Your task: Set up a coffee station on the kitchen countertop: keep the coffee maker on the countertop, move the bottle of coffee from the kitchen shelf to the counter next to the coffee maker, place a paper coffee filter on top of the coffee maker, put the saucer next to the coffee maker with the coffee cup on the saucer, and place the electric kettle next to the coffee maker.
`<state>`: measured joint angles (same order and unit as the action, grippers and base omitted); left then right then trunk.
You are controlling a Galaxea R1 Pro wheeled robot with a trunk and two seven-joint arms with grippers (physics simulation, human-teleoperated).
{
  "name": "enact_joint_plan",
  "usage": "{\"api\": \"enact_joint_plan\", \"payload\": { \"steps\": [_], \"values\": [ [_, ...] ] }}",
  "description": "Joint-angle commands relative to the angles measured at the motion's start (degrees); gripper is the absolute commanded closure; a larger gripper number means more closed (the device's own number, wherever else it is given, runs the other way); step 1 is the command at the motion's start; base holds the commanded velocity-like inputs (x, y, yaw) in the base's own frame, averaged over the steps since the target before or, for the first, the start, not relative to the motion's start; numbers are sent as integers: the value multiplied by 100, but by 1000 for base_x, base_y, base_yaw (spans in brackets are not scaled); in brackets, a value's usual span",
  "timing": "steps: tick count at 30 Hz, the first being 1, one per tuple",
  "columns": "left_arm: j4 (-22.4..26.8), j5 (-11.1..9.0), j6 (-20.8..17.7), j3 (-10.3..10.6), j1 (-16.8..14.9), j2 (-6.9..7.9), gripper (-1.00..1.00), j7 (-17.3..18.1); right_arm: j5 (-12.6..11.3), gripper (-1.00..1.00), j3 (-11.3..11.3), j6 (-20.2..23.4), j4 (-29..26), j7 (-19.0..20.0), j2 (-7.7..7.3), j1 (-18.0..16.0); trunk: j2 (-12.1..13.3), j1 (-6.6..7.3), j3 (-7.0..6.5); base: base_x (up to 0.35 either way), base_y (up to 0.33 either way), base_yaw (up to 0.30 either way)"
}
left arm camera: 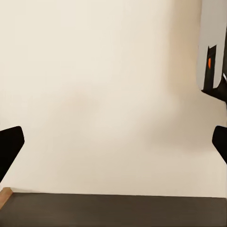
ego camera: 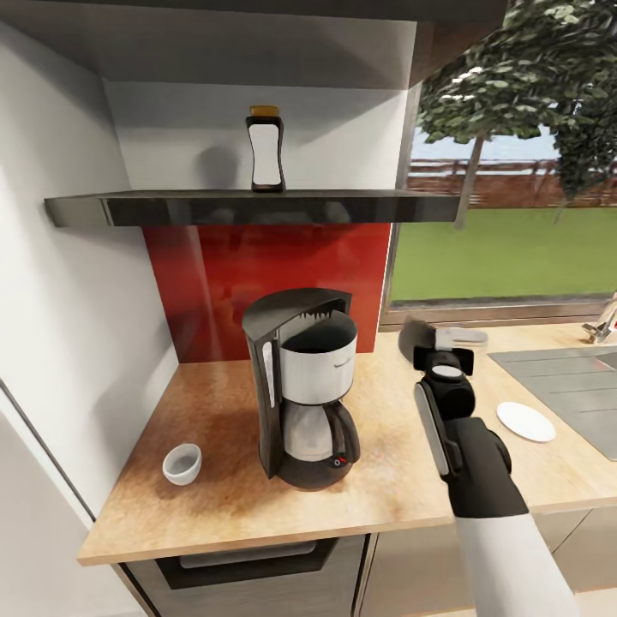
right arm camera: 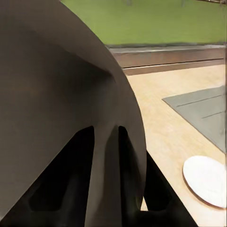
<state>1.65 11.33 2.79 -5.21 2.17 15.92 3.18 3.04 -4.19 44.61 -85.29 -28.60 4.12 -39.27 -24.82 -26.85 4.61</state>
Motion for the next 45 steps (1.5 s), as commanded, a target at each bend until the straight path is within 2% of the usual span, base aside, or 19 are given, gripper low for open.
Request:
{"api": "enact_joint_plan", "payload": {
  "steps": [1, 5, 7, 8, 10, 12, 13, 16, 19, 23, 25, 28, 38, 40, 43, 45],
  "values": [
    [12, 68, 8, -50, 28, 2, -100, 20, 3, 100, -5, 210, 0, -14, 1, -123, -11, -3, 11, 0, 0, 0],
    [18, 95, 10, -50, 123, 1, -100, -21, -11, 100, -4, 800, 2, -10, 1, -476, -11, -3, 11, 0, 0, 0],
    [19, 127, 11, -51, 154, -4, -100, -193, -99, 100, 6, 1175, -3, -7, 1, -831, -11, -3, 11, 0, 0, 0],
    [20, 170, 11, -51, 163, -12, -100, -380, -260, 100, 25, 1300, -2, -6, -1, -1067, -11, -3, 11, 0, 0, 0],
    [20, 218, 11, -46, 166, -29, -100, -496, -474, 100, 78, 1348, 1, -5, -4, -1230, -11, -3, 11, 0, 0, 0],
    [20, 327, 11, -50, 168, -55, -100, -595, -909, 100, 190, 1390, 10, -5, -16, -1489, -11, -3, 11, 0, 0, 0],
    [20, 376, 11, -57, 169, -62, -100, -612, -1033, 100, 217, 1400, 19, -5, -22, -1595, -11, -3, 11, 0, 0, 0],
    [20, 516, 11, -69, 169, -85, -100, -640, -1205, 100, 263, 1414, 210, -5, -42, -1913, -11, -3, 11, 0, 0, 0],
    [20, 598, 11, -79, 169, -125, -100, -655, -1263, 100, 371, 1417, 662, -5, -47, -2198, -11, -3, 11, 0, 0, 0],
    [25, 636, 11, -77, 169, -155, -100, -707, -1292, 100, 915, 1417, 1561, -5, -45, -2550, -11, -3, 11, 0, 0, 0],
    [28, 641, 11, -80, 169, -158, -100, -719, -1291, 100, 1269, 1418, 2034, -5, -52, -2760, -11, -3, 11, 0, 0, 0],
    [29, 648, 11, -78, 169, -161, -100, -721, -1289, 100, 1365, 1418, 2153, -5, -59, -2817, -11, -3, 11, 0, 0, 0],
    [37, 651, 11, -69, 169, -159, -100, -722, -1293, 100, 1415, 1418, 2460, -5, -60, -2832, -11, -3, 11, -194, 0, 0],
    [37, 648, 11, -69, 169, -159, -100, -722, -1295, 100, 1518, 1418, 2546, -5, -60, -2832, -11, -3, 11, -329, 0, 0],
    [38, 648, 11, -68, 169, -159, -100, -722, -1290, 100, 2053, 1418, 2921, -5, -62, -2912, -11, -3, 11, -287, 0, 0],
    [36, 650, 11, -71, 169, -159, -100, -722, -1284, 100, 2371, 1418, 3396, -5, -106, -3106, -11, -3, 11, -214, 0, 0]
  ]
}}
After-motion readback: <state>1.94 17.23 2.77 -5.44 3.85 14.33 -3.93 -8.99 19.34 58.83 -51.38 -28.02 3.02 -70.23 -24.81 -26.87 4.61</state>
